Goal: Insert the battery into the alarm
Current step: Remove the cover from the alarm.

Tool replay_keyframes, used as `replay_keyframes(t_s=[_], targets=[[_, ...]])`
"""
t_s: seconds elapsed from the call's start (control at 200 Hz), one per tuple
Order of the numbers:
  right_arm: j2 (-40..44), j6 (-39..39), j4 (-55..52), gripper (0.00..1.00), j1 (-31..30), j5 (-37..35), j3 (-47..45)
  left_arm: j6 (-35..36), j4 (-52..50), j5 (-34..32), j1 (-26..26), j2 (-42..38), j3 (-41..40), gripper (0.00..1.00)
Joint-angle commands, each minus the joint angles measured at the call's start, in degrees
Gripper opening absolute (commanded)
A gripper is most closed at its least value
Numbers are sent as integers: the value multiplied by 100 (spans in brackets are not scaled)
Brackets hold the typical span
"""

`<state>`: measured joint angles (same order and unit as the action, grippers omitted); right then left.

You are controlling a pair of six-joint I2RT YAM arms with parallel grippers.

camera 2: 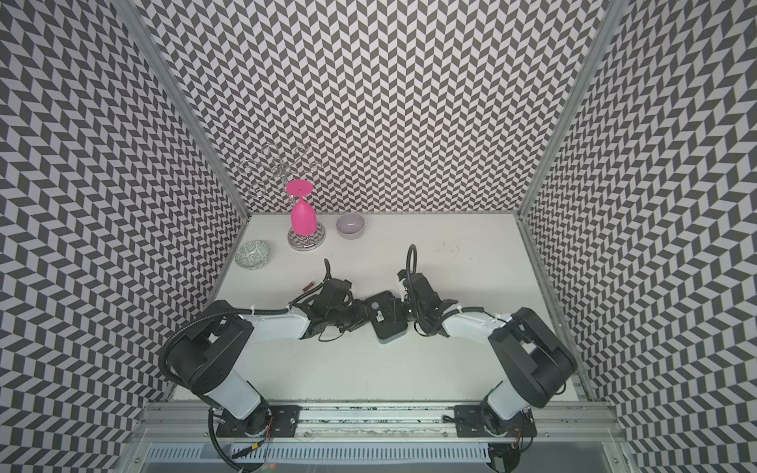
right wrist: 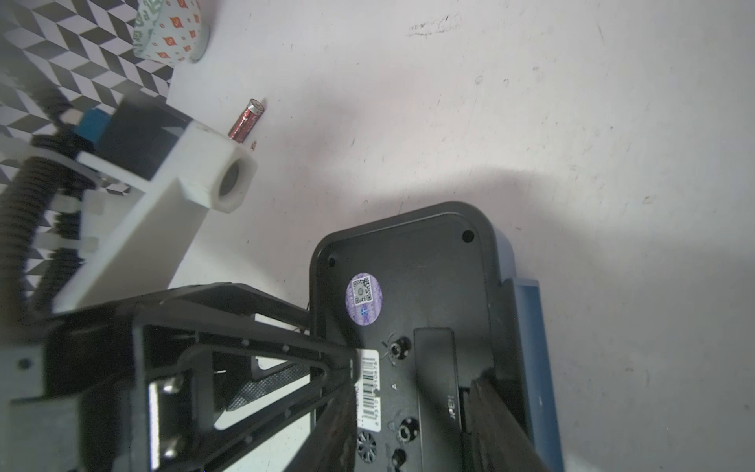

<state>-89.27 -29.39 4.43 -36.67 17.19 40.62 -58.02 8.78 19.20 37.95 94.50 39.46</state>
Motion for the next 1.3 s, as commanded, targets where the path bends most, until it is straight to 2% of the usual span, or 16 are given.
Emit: replay_keyframes(t_s=[0.0,0.275,0.576,0.721,0.896,1.292], targets=[[57,-165,439,45,-23,1125,-174,30,-332,-118,35,203,61,43],[31,-340,849,44,235,1725,-377,44,-350,-116,35,231,88,43],[57,-483,1179,41,480,2045,-519,86,-420,-139,27,236,132,43],[128,-528,1291,31,552,2136,-549,87,-438,-144,23,270,167,43],[188,-365,1019,31,573,1805,-494,98,-464,-151,26,255,196,43],[551,18,452,41,577,959,-349,124,-456,-133,27,322,222,42]])
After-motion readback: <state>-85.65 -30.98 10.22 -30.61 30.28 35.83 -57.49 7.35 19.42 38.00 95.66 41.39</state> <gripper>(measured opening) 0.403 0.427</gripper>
